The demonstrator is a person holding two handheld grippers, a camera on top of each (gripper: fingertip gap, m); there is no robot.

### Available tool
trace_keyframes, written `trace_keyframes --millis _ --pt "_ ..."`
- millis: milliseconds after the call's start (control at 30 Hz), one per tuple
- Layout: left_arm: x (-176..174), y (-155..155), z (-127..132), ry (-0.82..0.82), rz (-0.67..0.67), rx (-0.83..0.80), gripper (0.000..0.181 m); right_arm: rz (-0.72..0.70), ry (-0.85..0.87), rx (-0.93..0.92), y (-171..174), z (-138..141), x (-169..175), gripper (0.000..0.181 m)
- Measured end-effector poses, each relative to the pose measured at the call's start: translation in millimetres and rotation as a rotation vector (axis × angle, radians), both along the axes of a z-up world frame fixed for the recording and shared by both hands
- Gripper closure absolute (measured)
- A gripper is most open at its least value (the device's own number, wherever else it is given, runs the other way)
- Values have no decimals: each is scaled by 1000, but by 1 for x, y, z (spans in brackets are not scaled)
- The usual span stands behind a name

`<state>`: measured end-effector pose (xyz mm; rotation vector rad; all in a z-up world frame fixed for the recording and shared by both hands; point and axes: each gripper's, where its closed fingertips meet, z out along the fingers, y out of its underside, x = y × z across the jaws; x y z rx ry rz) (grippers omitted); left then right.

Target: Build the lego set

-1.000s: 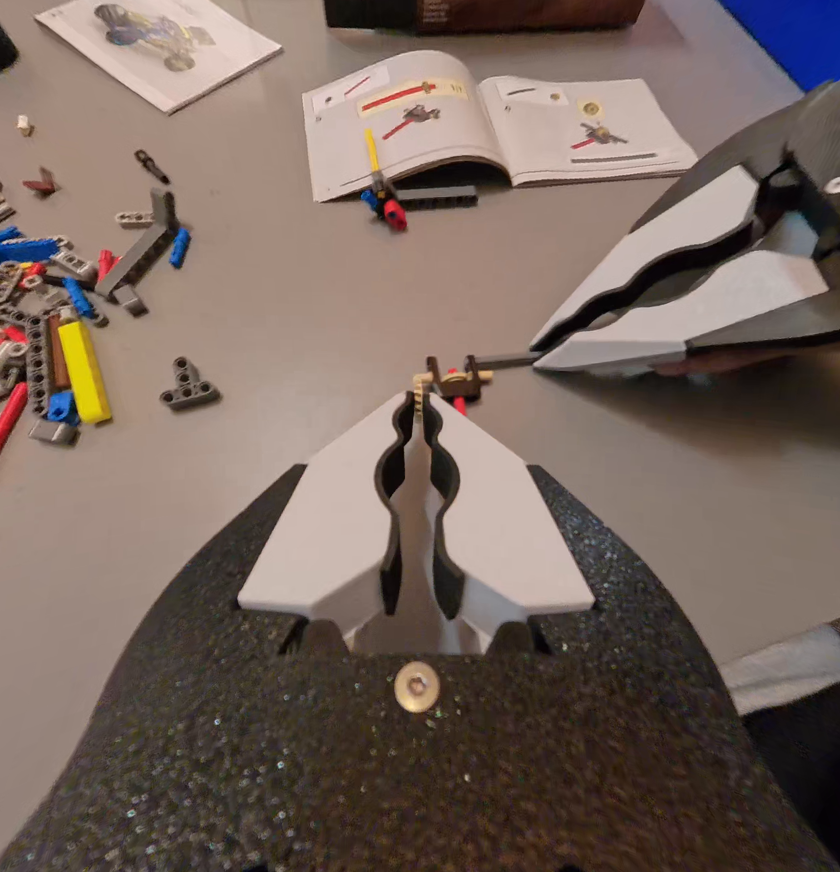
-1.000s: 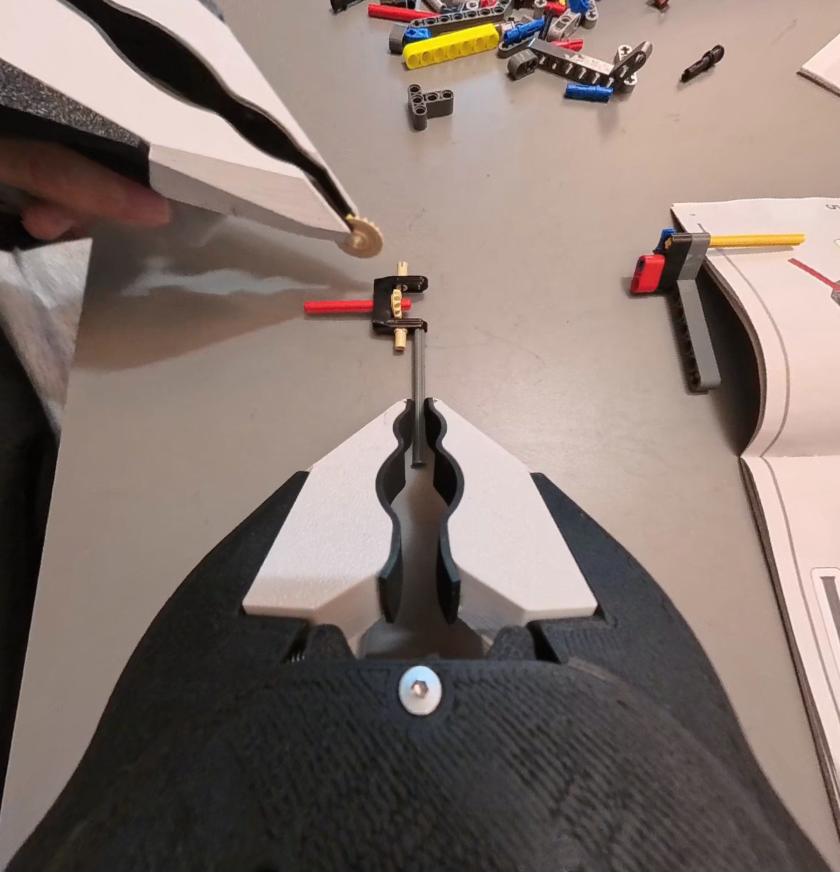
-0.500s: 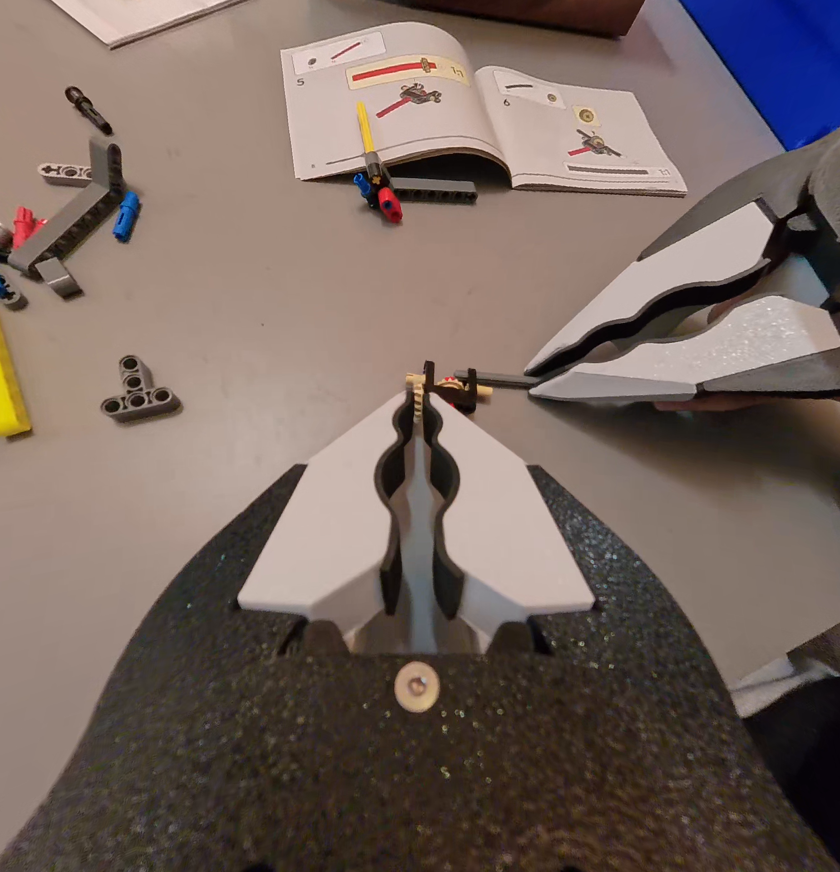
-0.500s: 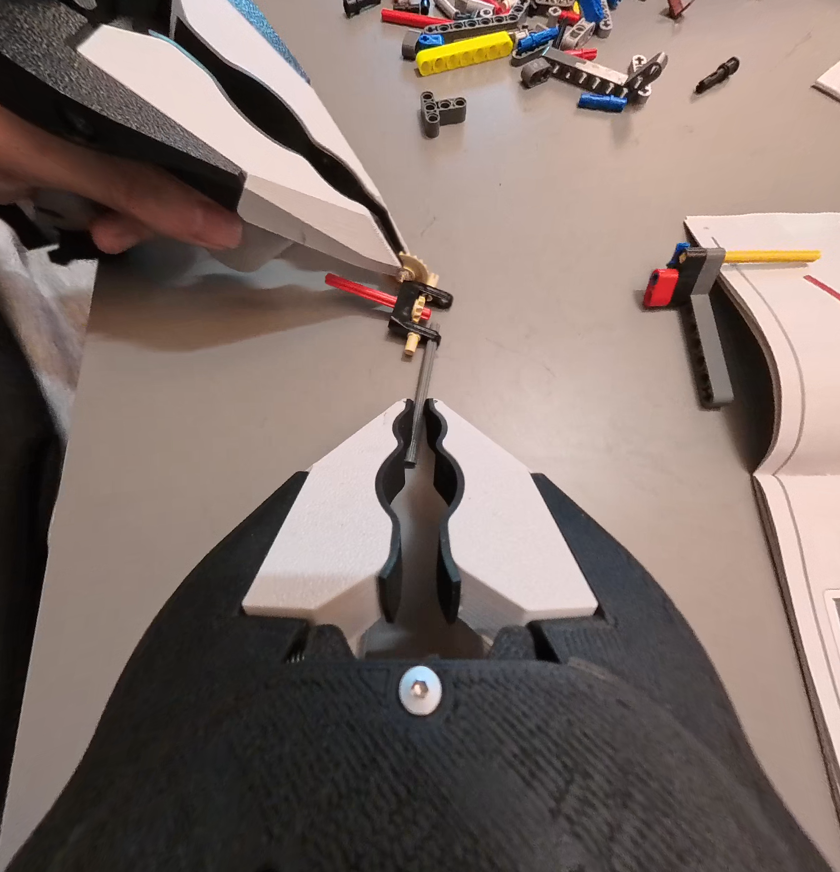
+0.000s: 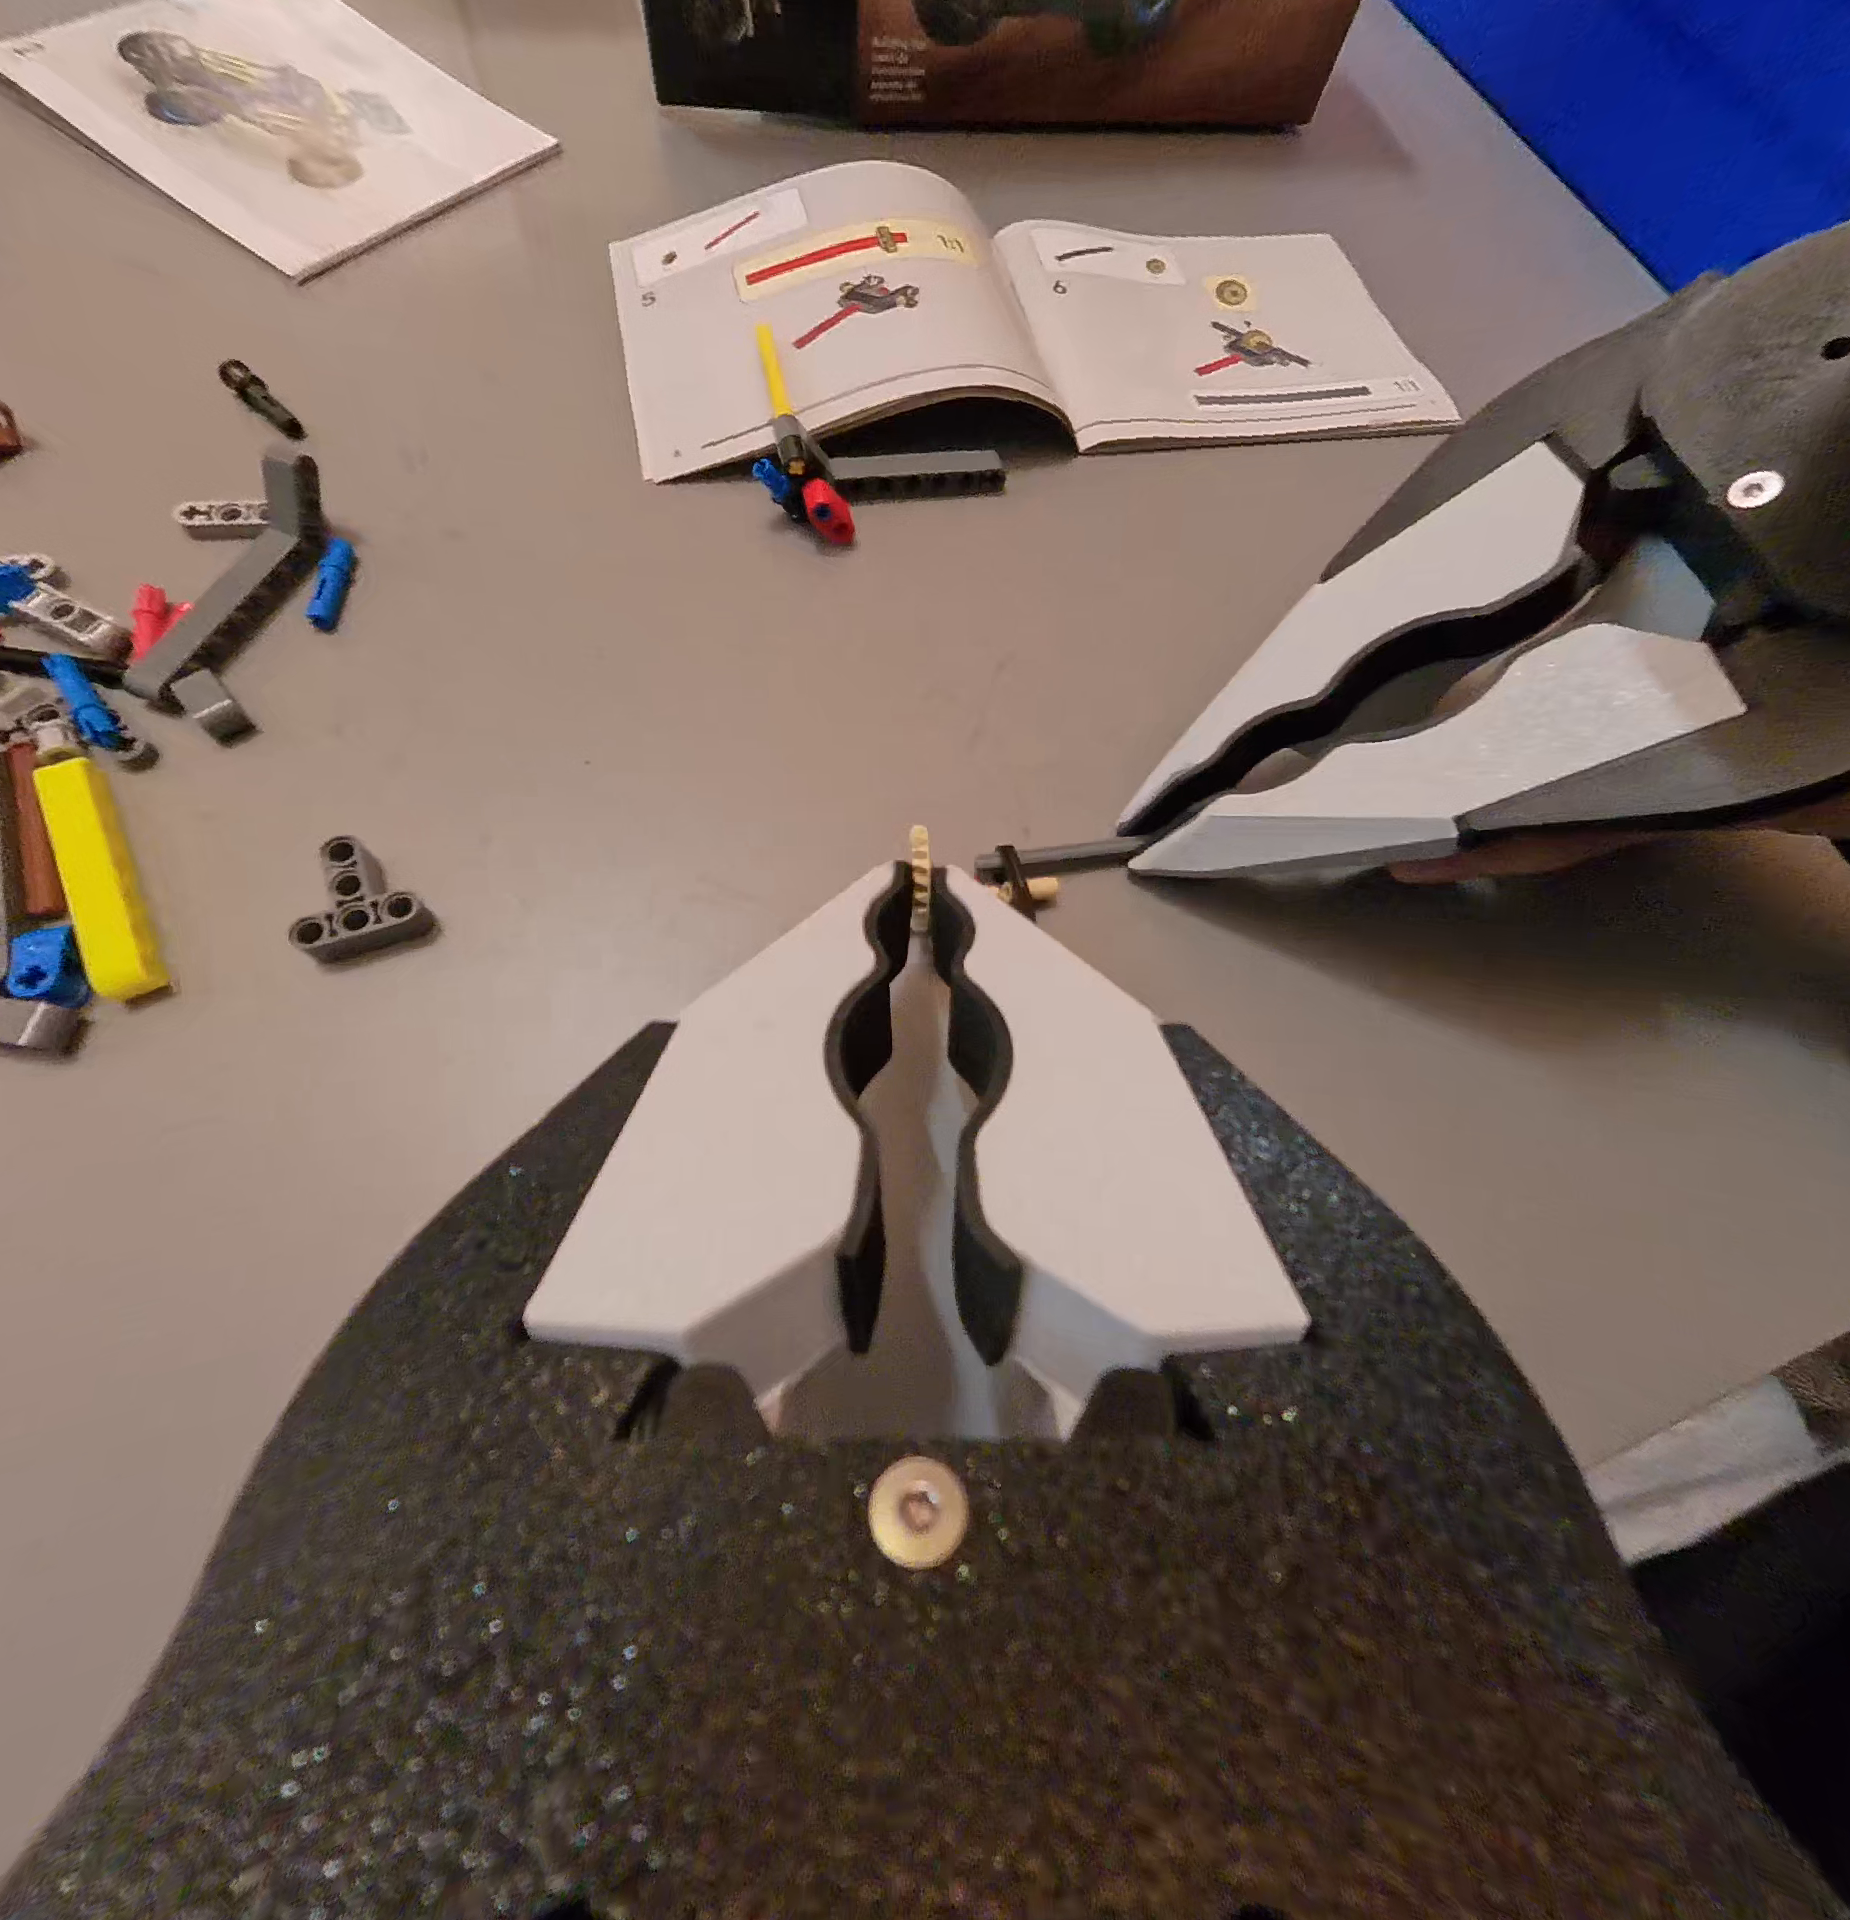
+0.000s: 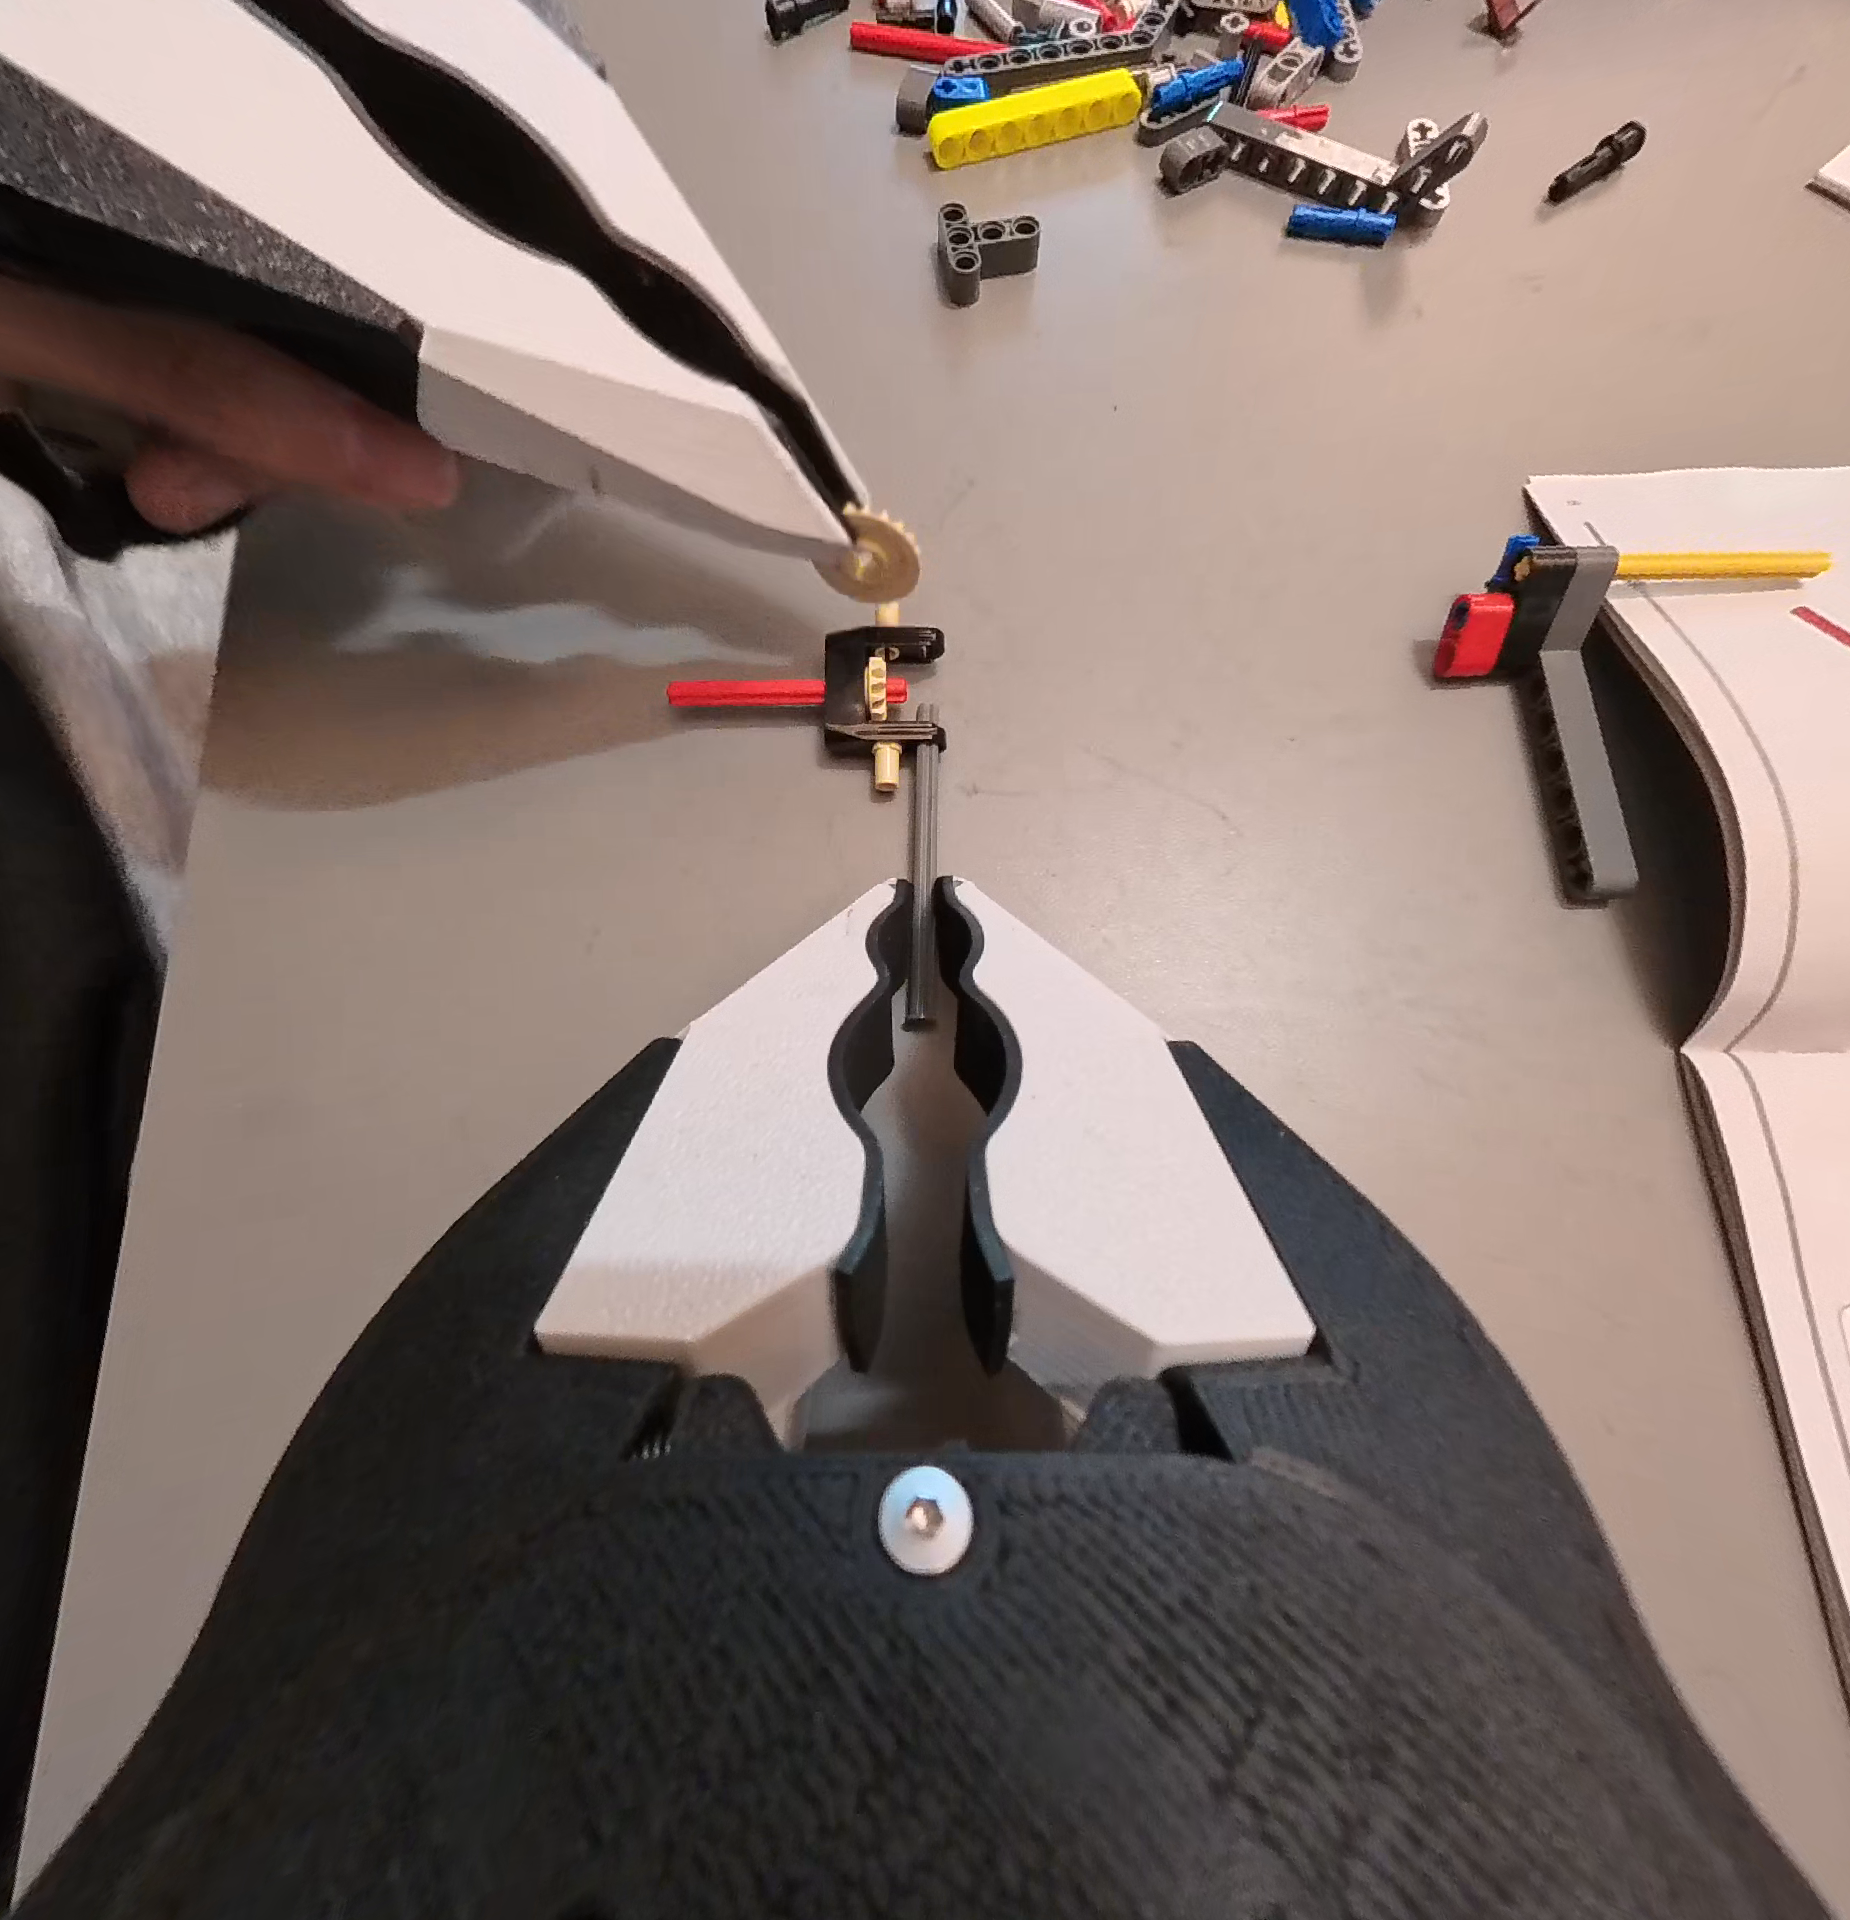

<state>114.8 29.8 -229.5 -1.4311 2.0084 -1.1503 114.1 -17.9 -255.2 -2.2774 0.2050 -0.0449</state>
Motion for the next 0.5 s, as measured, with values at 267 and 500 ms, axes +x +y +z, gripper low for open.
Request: trace_keyframes --millis 267,500 --pt "-2 5 -3 0 58 -17 180 -5 1 0 0 0 -1 179" --pt "-15 11 -13 62 48 -13 181 4 1 1 0 0 -3 179"
